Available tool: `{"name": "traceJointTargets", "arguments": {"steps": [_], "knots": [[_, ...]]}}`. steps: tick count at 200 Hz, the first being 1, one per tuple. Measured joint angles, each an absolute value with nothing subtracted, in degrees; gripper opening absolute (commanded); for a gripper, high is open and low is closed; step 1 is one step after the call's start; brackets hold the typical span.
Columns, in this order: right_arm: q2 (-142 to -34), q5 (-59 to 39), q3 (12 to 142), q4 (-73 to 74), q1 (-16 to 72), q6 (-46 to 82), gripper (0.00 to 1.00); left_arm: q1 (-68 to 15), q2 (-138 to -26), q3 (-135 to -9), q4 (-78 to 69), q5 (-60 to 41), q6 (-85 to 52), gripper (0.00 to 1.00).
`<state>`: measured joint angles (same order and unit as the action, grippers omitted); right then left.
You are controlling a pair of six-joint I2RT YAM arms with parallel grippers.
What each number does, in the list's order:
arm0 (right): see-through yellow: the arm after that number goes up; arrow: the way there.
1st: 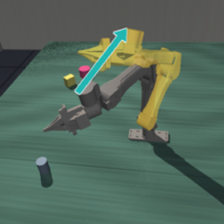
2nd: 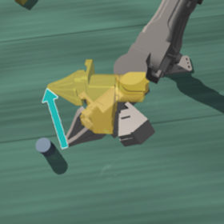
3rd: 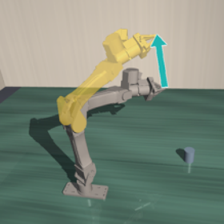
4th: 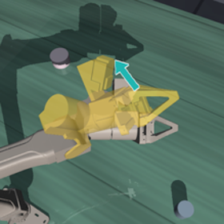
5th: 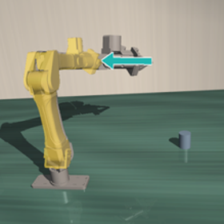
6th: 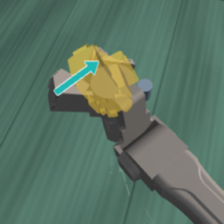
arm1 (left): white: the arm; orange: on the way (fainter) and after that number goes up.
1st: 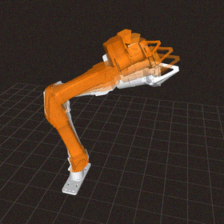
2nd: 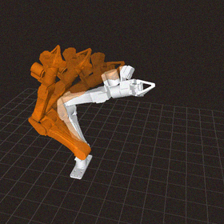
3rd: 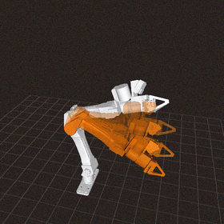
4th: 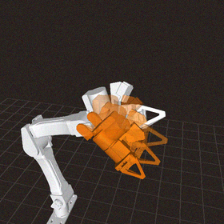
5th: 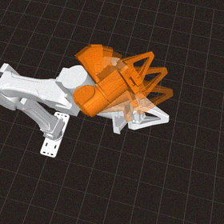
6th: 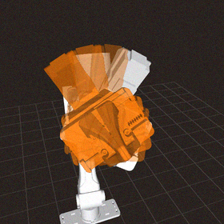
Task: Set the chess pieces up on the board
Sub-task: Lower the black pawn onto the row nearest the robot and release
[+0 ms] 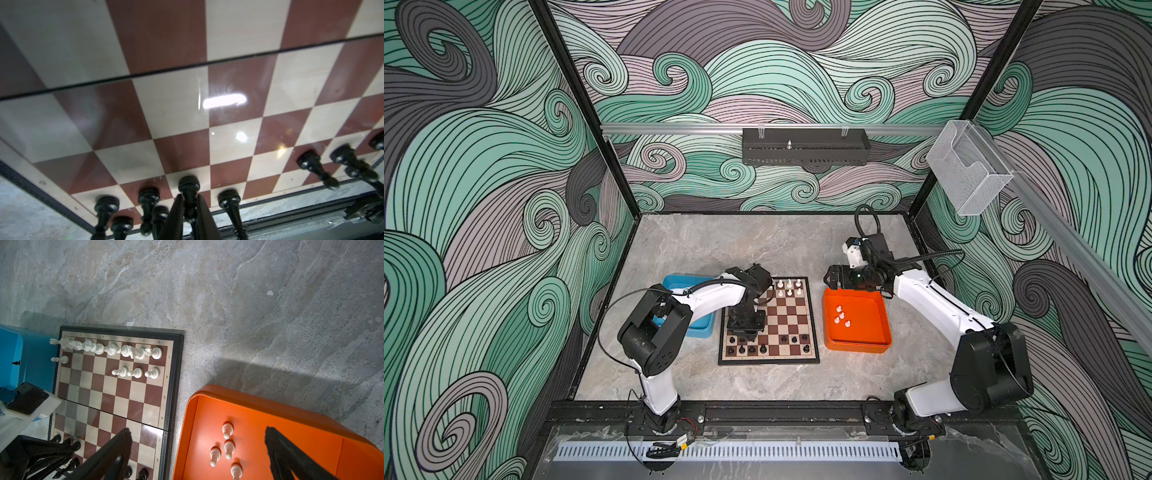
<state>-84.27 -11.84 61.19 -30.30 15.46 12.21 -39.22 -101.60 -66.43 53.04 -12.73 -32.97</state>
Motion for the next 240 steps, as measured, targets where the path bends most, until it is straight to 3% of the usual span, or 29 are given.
{"name": "traceJointTargets", "arguments": {"steps": [240], "knots": [[-84.29, -12.05, 61.19, -30.17, 15.46, 12.19, 1.0, -39.68, -100.4, -70.11, 55.72, -8.86, -32.93, 0.32]]}}
